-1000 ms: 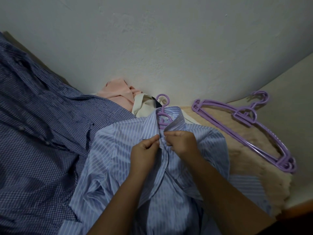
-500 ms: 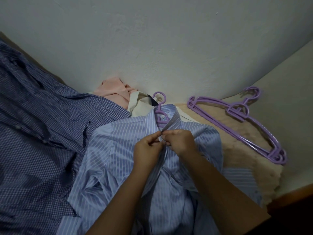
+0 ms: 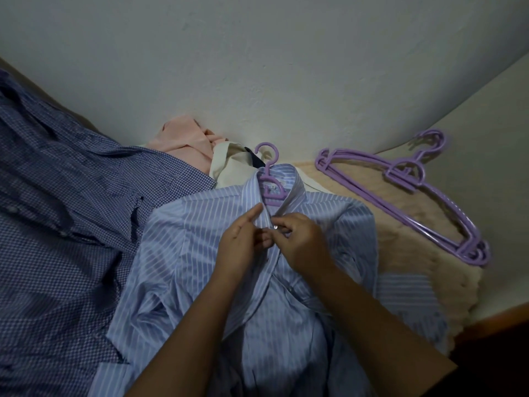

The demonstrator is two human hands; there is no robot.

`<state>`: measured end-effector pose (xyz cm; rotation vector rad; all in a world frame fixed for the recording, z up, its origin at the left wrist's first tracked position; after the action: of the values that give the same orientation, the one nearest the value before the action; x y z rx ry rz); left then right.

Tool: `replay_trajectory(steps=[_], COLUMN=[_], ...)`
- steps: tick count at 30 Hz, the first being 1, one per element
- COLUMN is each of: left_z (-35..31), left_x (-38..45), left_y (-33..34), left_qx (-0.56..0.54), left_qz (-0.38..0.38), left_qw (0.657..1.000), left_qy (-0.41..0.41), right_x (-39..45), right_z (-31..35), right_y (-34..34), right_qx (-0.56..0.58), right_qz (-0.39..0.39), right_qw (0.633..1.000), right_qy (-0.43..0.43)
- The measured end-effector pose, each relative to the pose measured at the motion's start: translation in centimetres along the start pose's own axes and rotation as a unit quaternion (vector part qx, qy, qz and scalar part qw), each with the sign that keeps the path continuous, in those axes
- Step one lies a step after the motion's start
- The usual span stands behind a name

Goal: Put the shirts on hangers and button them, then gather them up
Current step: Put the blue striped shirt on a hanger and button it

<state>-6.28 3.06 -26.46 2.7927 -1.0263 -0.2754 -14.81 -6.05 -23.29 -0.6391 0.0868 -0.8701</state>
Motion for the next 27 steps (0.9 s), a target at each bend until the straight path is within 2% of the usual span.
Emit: replay_trajectory(steps=[3, 8, 12, 16, 18, 23, 27], left_z=[-0.3, -0.4, -0.3, -0.6, -0.9, -1.9, -2.3], left_x=[0.0, 0.5, 0.7, 0.8, 0.9, 1.7, 2.2], left_y=[0.0, -1.0, -1.0, -0.7, -0.5, 0.0, -0.1], left_qx=[-0.002, 0.129, 0.118, 0.11, 0.11, 0.096, 0.084], left_qz=[0.015, 0.002, -0.004, -0.014, -0.017, 0.011, 0.022], left_qw=[1.0, 0.989, 0.99, 0.989, 0.988, 0.987, 0.987], left_qy=[0.011, 0.069, 0.076, 0.099, 0.11, 0.131, 0.133], right_x=[-0.2, 0.1, 0.2, -0.2, 0.0, 0.9, 2.1], right_z=[0.3, -0.3, -0.3, 1.7, 2.0, 1.9, 1.1], right_y=[-0.4, -0.1, -0.3, -0.8, -0.5, -0.6, -0.2], right_qx=[0.012, 0.056, 0.062, 0.04, 0.039, 0.056, 0.07], right_qz=[-0.029, -0.009, -0.015, -0.038, -0.029, -0.035, -0.014], right_qw=[0.999, 0.998, 0.998, 0.995, 0.993, 0.995, 0.997], right_qy=[-0.022, 0.011, 0.009, -0.086, -0.104, -0.073, -0.01])
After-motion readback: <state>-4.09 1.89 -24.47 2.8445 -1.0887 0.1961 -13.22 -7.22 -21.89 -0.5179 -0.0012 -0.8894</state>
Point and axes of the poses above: each hand's wrist, its own x-axis towards the middle knuckle, its own y-axis out of the palm, z = x × y, the point moved 9 cm from there along x, towards the middle knuckle, and after that the axes turned 5 degrees about y, right-handed, at the moved point
